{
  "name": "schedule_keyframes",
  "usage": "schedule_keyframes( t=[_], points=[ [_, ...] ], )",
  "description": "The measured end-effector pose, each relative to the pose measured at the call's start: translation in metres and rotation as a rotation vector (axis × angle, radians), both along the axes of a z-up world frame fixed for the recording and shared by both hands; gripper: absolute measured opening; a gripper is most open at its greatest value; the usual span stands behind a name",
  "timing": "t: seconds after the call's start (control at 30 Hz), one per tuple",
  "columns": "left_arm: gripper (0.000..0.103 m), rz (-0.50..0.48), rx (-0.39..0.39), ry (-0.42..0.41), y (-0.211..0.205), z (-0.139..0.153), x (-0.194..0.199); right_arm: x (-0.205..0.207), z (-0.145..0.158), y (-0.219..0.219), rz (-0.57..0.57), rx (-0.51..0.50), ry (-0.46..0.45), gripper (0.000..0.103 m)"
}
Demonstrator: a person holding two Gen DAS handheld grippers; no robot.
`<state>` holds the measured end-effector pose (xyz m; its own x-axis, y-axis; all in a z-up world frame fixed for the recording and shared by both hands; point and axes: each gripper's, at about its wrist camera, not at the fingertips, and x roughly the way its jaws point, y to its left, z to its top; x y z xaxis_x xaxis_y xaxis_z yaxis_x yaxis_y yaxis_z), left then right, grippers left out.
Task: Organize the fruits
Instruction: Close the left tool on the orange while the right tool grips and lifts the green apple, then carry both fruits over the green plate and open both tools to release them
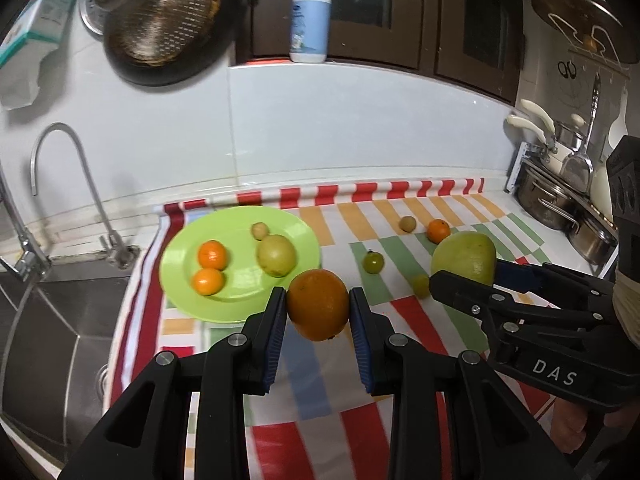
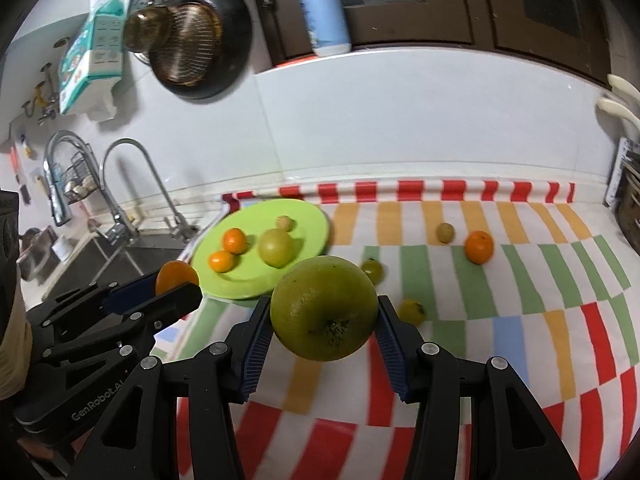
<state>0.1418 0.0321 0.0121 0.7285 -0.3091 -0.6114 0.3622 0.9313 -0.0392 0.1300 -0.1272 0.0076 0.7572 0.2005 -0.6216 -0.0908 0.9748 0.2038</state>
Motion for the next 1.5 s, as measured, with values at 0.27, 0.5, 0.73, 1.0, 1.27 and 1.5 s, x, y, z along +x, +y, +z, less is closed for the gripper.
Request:
schedule_keyframes(
  t=[0.27,0.5,0.73,1.0,1.27,1.5],
  points=[
    [0.032,0.05,0.015,-0.04,0.033,0.012,0.0,0.009,0.011,0.033,0.053,-0.007,-0.023,0.051],
    [0.032,0.085,0.023,-0.06,0.05,0.018,0.014,0.025,0.019,0.056,0.112,-0.017,-0.046,0.051],
    [0.032,0.112,0.025,-0.077,0.058,0.024,0.04,0.054,0.027,0.069,0.16,-0.026,-0.069,0.051],
    [0.032,0.104,0.044,-0.086,0.06,0.025,0.081,0.097,0.031,0.072,0.186,-0.023,-0.079,0.051],
    [0.032,0.101,0.057,-0.078,0.06,0.014,0.127,0.144,0.023,0.072,0.183,-0.034,-0.064,0.051],
    [0.032,0.08,0.067,-0.054,0.058,-0.009,0.169,0.187,-0.002,0.075,0.184,-0.031,0.005,0.051]
  ],
)
